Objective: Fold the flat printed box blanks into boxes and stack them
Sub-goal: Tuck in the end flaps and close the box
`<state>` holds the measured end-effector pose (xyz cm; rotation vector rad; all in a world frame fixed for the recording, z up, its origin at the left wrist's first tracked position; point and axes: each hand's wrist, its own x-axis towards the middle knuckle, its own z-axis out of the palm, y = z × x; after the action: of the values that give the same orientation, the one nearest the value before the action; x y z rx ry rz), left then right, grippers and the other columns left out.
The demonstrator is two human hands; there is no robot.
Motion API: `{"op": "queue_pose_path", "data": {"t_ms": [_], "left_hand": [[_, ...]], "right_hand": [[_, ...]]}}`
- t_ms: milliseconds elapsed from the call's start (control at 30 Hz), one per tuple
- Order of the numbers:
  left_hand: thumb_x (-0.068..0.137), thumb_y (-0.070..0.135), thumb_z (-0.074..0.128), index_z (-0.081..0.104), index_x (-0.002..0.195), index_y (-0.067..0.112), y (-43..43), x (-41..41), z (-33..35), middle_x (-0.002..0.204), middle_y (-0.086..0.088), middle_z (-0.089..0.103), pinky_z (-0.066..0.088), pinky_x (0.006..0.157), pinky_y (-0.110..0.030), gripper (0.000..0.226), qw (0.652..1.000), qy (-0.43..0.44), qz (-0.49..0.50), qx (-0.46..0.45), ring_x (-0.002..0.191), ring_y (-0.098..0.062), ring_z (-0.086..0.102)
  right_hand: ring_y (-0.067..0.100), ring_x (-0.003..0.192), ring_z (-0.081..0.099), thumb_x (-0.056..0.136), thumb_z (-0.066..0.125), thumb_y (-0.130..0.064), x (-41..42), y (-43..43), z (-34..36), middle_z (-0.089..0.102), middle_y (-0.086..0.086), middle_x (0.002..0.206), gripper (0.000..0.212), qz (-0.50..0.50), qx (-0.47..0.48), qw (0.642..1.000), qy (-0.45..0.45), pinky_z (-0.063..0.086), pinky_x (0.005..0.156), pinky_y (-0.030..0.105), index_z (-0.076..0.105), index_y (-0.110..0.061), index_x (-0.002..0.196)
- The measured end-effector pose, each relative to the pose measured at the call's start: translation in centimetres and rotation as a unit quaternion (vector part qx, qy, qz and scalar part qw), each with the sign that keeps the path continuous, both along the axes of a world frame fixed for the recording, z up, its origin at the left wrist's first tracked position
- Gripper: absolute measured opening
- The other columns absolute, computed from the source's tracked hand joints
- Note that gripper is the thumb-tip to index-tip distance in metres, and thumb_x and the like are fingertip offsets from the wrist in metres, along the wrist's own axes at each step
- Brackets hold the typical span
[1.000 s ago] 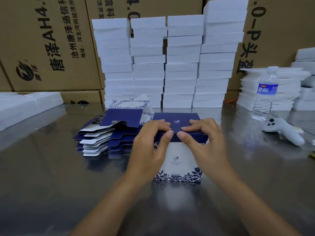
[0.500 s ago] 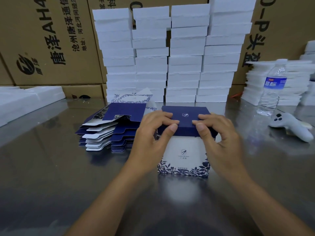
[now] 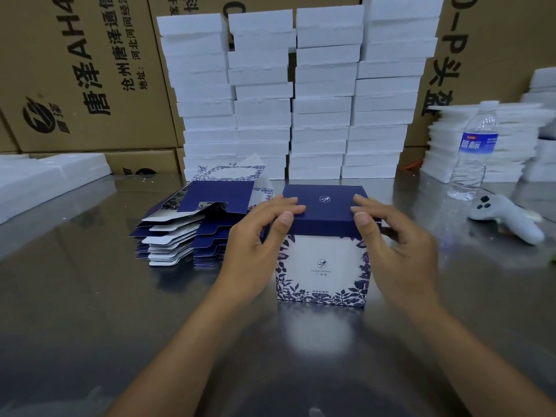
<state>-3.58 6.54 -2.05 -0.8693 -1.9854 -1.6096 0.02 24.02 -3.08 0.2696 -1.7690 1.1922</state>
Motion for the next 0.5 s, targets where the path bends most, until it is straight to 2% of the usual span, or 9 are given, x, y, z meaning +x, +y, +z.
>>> {"op": "queue_pose_path", "data": {"t_ms": [100, 233, 300, 400, 500], "left_hand": [[0.089, 0.032, 0.045, 0.065, 0.099, 0.032, 0.13, -0.11, -0.17, 0.113, 0.013, 0.064, 0.036, 0.101, -0.015, 0.022, 1.0, -0.002, -0.004, 0.017, 0.122, 0.002, 0.05], [0.088, 0.032, 0.046, 0.065, 0.099, 0.031, 0.42, -0.09, -0.31, 0.112, 0.013, 0.064, 0.036, 0.101, -0.014, 0.022, 0.999, -0.008, 0.0, 0.031, 0.121, 0.001, 0.051], [0.088, 0.033, 0.046, 0.065, 0.101, 0.032, 0.25, -0.12, -0.37, 0.114, 0.014, 0.064, 0.036, 0.101, -0.013, 0.023, 0.999, -0.016, -0.007, 0.027, 0.122, 0.003, 0.05], [0.089, 0.034, 0.043, 0.062, 0.108, 0.033, -0.06, -0.09, -0.4, 0.119, 0.017, 0.061, 0.033, 0.102, -0.01, 0.027, 0.999, -0.033, -0.021, 0.021, 0.124, 0.009, 0.045], [0.09, 0.033, 0.042, 0.063, 0.106, 0.032, -0.06, -0.09, -0.3, 0.118, 0.015, 0.062, 0.033, 0.102, -0.01, 0.026, 0.999, -0.027, -0.015, 0.023, 0.123, 0.008, 0.047]], "right_hand": [[-0.002, 0.105, 0.059, 0.086, 0.058, -0.037, -0.23, 0.09, -0.16, 0.063, -0.023, 0.1, 0.013, -0.027, 0.018, 0.999, 0.01, 0.045, 0.089, 0.013, 0.066, -0.029, 0.092], [-0.003, 0.104, 0.059, 0.086, 0.058, -0.033, -0.4, 0.23, -0.22, 0.064, -0.021, 0.1, 0.013, -0.037, 0.027, 0.999, 0.01, 0.043, 0.088, 0.009, 0.067, -0.027, 0.093], [-0.004, 0.106, 0.059, 0.088, 0.056, -0.034, -0.3, 0.29, -0.26, 0.062, -0.024, 0.104, 0.011, -0.033, 0.023, 0.999, 0.007, 0.045, 0.087, 0.011, 0.066, -0.03, 0.093], [-0.01, 0.109, 0.056, 0.095, 0.047, -0.033, -0.05, 0.39, -0.45, 0.058, -0.029, 0.112, 0.018, -0.028, 0.017, 0.999, -0.003, 0.042, 0.084, 0.006, 0.064, -0.038, 0.097], [-0.012, 0.109, 0.054, 0.096, 0.043, -0.031, 0.08, 0.41, -0.48, 0.056, -0.029, 0.115, 0.021, -0.036, 0.027, 0.999, -0.008, 0.04, 0.087, 0.005, 0.061, -0.042, 0.098]]}}
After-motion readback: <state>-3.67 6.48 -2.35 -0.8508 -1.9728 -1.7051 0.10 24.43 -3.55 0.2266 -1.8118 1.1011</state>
